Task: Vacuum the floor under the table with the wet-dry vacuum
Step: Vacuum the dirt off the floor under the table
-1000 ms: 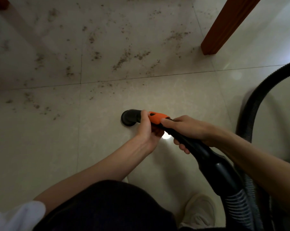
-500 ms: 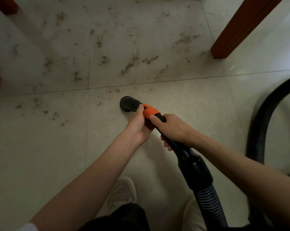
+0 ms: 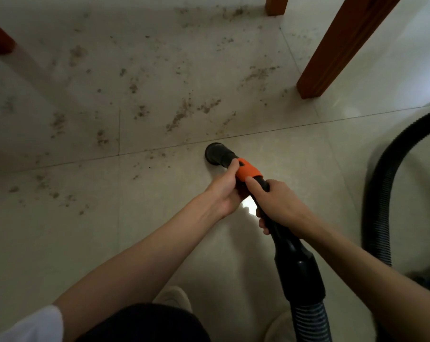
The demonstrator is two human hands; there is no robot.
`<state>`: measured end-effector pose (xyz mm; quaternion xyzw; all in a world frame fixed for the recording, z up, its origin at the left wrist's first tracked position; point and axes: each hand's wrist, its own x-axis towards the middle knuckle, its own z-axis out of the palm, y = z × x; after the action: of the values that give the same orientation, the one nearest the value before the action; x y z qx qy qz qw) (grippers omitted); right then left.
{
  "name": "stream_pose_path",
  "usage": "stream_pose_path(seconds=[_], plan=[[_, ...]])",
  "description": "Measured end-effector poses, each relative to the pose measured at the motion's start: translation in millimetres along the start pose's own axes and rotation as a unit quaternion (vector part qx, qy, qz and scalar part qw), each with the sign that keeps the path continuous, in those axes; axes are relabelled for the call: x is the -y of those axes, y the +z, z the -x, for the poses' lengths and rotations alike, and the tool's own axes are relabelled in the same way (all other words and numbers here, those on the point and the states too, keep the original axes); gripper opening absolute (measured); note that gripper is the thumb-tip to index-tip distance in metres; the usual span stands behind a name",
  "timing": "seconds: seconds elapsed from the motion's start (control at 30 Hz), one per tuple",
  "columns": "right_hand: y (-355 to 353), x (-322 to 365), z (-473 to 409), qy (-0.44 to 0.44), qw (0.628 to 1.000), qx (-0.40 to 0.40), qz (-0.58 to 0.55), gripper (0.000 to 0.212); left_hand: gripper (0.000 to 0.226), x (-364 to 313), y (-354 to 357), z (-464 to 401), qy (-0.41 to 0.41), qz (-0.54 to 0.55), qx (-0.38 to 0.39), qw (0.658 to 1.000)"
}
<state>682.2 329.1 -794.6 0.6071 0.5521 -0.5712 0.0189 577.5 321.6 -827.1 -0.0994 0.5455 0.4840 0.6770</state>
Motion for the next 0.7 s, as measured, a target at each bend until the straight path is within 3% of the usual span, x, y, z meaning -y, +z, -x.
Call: stream_pose_path(seconds=[0.2,0.37,0.53,0.7], plan=[[15.8,10.5,-5.6,-0.028,1.0,0.001,0.003,0.041,0.039,-5.9,-9.8,-7.1,0.008,0.04,-0.027,0.999],[35.4,17.7,-7.1,-0.037,0.997,0.065,-0.01,0.037,0.038,-15.1,-38.8,-5.4,0.02,0.055,-0.079,0.995],[41.3,15.7,-3.9,0.003,0.983,0.146,-0.106,0.036,0.041,-20.7,-53.1,-2.0,0.035,0.061,-0.078,0.994],[40.3,20.4,-11.1,-0.007,0.989,0.103,-0.106,0.039,0.047,-28.2,-42.7,-8.6,0.046,0.044,-0.079,0.995]])
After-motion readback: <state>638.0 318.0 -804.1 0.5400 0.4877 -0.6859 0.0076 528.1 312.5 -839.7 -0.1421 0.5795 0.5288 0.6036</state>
